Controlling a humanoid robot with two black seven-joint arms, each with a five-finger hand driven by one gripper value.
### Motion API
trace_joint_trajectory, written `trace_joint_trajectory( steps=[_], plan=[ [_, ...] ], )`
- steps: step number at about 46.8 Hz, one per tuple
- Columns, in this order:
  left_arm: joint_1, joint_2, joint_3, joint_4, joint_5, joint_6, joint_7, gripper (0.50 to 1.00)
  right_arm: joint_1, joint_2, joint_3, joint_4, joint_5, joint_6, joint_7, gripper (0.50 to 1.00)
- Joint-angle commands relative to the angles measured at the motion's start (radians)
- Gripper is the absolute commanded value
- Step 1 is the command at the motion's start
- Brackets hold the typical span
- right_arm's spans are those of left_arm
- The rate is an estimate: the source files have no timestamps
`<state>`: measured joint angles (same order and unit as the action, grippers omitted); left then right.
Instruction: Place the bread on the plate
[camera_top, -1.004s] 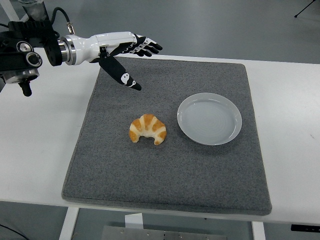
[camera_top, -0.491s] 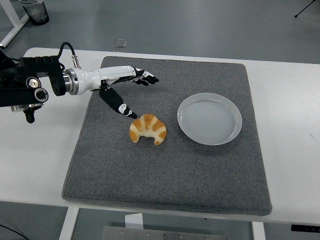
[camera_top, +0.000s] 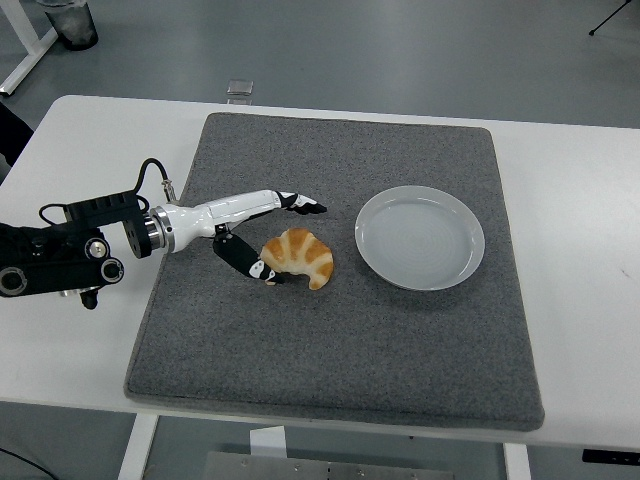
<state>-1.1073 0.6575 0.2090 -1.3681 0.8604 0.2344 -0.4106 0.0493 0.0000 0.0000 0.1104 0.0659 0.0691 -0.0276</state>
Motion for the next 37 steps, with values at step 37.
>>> trace_joint_trajectory(
  steps=[37],
  plan=[
    [0.101,-0.142,-0.002,0.178,-0.018,0.100,-0.048,0.812,0.000,0.000,0.000,0.000,0.000,0.000,0.000,0.952]
  ],
)
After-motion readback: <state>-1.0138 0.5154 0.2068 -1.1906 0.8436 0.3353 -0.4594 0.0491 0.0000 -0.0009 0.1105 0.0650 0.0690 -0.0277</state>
